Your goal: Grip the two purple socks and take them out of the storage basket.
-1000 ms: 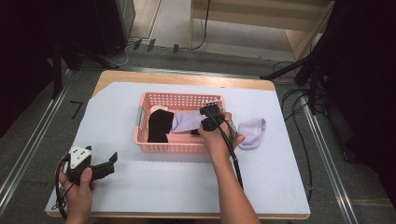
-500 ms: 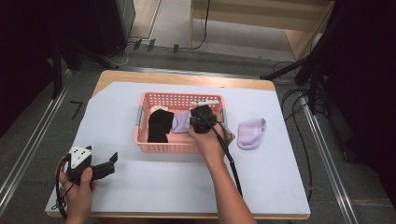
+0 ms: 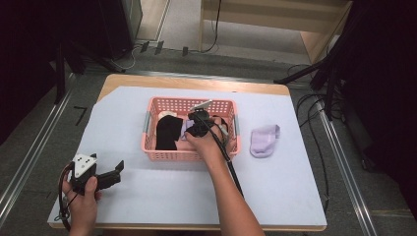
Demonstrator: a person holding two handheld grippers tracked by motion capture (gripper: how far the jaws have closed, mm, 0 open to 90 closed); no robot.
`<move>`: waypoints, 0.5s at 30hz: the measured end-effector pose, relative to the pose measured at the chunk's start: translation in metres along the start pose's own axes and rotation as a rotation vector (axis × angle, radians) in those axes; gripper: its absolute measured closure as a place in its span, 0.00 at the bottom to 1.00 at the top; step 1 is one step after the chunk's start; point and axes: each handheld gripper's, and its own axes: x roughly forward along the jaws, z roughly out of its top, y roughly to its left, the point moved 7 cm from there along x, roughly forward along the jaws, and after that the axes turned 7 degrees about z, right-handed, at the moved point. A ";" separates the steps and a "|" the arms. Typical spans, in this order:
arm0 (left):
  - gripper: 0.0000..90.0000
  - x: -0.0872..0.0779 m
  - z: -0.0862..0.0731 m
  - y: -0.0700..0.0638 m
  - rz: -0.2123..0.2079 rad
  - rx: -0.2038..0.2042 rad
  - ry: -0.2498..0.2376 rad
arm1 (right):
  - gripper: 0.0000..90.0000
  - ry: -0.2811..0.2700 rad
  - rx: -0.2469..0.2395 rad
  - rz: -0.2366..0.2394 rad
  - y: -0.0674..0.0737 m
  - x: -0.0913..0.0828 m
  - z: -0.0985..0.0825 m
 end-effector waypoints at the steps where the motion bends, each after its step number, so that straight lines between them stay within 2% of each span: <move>1: 0.07 0.000 0.000 0.000 0.003 0.003 -0.004 | 0.60 0.035 -0.009 0.005 0.001 0.003 -0.001; 2: 0.07 0.000 0.000 0.000 0.005 0.002 -0.005 | 0.60 0.054 -0.011 0.012 0.002 0.004 -0.002; 5: 0.07 0.000 0.000 -0.001 0.001 0.010 -0.006 | 0.71 0.063 0.008 -0.011 -0.001 0.005 -0.001; 8: 0.07 0.000 0.000 -0.001 0.010 0.016 -0.001 | 0.92 0.074 -0.026 -0.087 -0.001 0.005 -0.003; 10: 0.07 0.000 0.000 -0.001 0.009 0.015 -0.001 | 0.97 0.073 -0.047 -0.084 0.001 0.005 -0.005; 11: 0.07 0.000 0.000 -0.001 0.007 0.014 -0.003 | 0.97 0.056 -0.034 -0.043 0.002 0.004 -0.006; 12: 0.07 0.000 0.000 -0.001 0.005 0.012 -0.003 | 0.98 0.046 -0.031 -0.029 0.002 0.003 -0.007; 13: 0.07 0.000 0.000 -0.001 0.005 0.013 -0.002 | 0.98 -0.011 -0.049 -0.002 0.004 -0.001 -0.006; 15: 0.07 0.000 0.000 -0.001 0.002 0.012 -0.003 | 0.98 -0.126 -0.111 0.003 0.007 -0.008 -0.006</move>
